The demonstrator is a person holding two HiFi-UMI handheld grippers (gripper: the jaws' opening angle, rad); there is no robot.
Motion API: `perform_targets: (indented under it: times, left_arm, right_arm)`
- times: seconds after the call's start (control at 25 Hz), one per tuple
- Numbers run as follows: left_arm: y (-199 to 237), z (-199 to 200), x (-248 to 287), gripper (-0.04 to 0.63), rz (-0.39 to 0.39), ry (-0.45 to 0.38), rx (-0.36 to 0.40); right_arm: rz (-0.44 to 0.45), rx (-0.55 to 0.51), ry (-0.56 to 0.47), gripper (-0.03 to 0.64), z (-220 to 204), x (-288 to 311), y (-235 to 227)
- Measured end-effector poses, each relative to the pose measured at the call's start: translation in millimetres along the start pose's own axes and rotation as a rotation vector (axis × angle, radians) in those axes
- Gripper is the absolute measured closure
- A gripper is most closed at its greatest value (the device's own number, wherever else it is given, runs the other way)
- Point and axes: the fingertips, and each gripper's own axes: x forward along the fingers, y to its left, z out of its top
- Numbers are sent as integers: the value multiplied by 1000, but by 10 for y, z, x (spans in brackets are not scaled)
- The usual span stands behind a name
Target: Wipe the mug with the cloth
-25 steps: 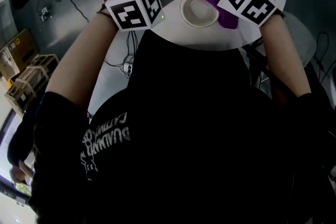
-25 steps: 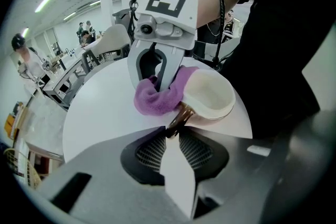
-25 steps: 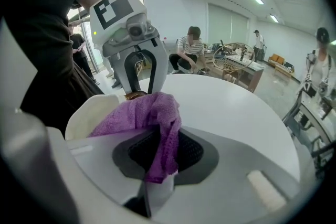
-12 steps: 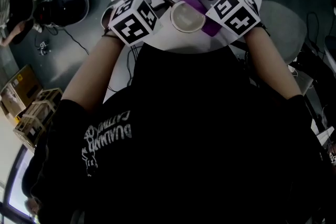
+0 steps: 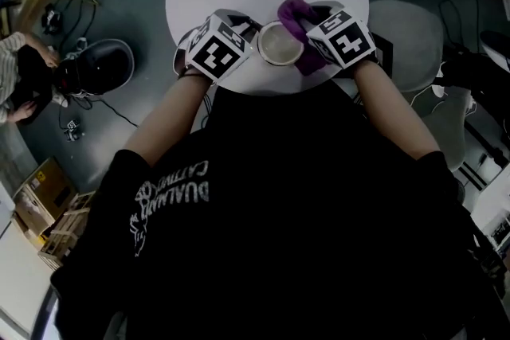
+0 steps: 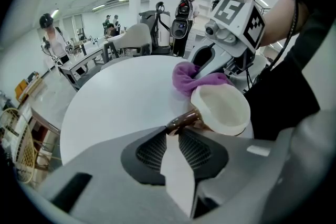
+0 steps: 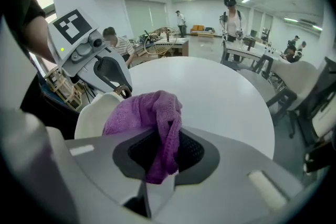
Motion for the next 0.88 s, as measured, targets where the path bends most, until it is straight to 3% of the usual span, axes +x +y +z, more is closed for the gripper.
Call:
perform_targets:
  times: [0.28,0.88]
  left_arm:
    - [-106,16,54,522,-18,-22,48]
    - [-107,-78,-107,525,-76,-7,84]
  right_arm:
    - [-94,139,18,545,-251,-164,6]
    - [-211,434,53,543,-614,-466,282]
